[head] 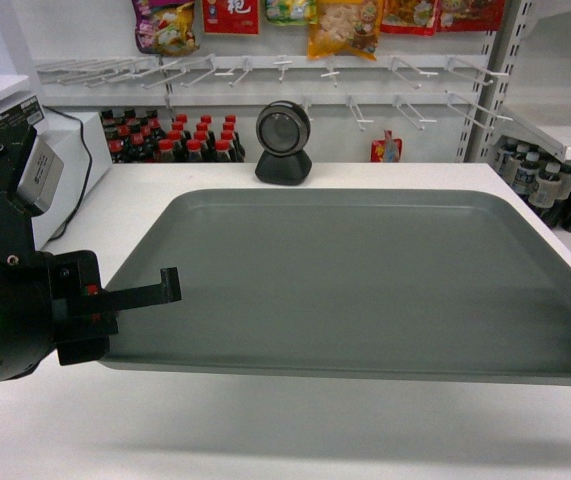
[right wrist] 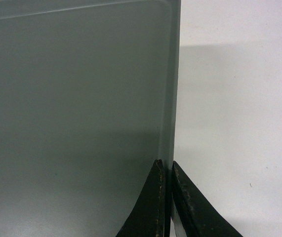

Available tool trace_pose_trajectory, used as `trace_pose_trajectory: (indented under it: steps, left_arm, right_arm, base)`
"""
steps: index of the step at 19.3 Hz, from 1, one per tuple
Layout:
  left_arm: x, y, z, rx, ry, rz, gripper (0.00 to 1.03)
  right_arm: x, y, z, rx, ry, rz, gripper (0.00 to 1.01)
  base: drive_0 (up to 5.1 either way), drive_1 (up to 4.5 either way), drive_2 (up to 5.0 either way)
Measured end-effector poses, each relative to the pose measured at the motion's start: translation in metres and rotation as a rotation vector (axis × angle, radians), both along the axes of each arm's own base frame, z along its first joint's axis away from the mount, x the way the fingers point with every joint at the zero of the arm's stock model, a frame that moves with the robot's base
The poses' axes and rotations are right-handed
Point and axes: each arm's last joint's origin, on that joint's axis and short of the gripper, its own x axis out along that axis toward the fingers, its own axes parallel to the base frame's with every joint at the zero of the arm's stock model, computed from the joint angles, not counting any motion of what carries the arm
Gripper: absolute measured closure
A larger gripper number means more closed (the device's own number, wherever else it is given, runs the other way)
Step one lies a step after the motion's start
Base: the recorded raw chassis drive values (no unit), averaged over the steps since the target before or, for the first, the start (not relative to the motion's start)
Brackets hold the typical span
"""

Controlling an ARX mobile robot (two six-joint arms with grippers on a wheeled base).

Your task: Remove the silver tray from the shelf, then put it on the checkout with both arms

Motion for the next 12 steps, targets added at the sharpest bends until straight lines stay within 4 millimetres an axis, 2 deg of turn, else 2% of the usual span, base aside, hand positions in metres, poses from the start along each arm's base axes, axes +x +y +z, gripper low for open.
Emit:
trace_pose_trajectory:
  steps: [3, 5, 7, 8, 9, 10, 11, 12]
  left_arm:
    - [0.000, 0.000, 0.000, 0.000, 0.000, 0.000, 1.00]
    - [0.002, -0.006, 0.001, 0.035, -0.079, 0.107, 1.00]
    - [0.010, -0.009, 0.002, 0.062, -0.119, 0.174, 0.99]
    - [0.020, -0.008, 0.006, 0.071, -0.142, 0.186, 0.99]
    - [0.046, -0.004, 0.012, 0.065, -0.181, 0.171, 0.99]
    - [0.080, 0.010, -0.004, 0.009, -0.160, 0.119, 0.99]
    - [0.094, 0.018, -0.023, -0.033, -0.117, 0.105, 1.00]
    - [0.098, 0.020, -0.031, -0.046, -0.096, 0.104, 1.00]
  right_arm:
    - [0.000, 0.000, 0.000, 0.000, -0.001, 0.000, 0.99]
    - [0.001, 0.000, 0.001, 0.003, -0.026, 0.004, 0.99]
    - [0.009, -0.003, 0.007, 0.048, -0.143, 0.087, 0.99]
    - [0.016, -0.002, 0.013, 0.057, -0.168, 0.103, 0.99]
    - [0.037, 0.000, 0.020, 0.061, -0.188, 0.113, 0.99]
    - [0.075, 0.005, 0.004, 0.083, -0.123, 0.134, 0.99]
    - [0.092, 0.007, -0.015, 0.087, -0.080, 0.140, 0.99]
    - [0.100, 0.006, -0.028, 0.093, -0.050, 0.147, 0.99]
  base:
    - [0.0, 0.00, 0.0]
    - [0.0, 0.00, 0.0]
    - [0.0, 0.00, 0.0]
    - [0.0, 0.00, 0.0]
    - [0.0, 0.00, 0.0]
    - [0.0, 0.00, 0.0]
    - [0.0, 0.00, 0.0]
    - [0.0, 0.00, 0.0]
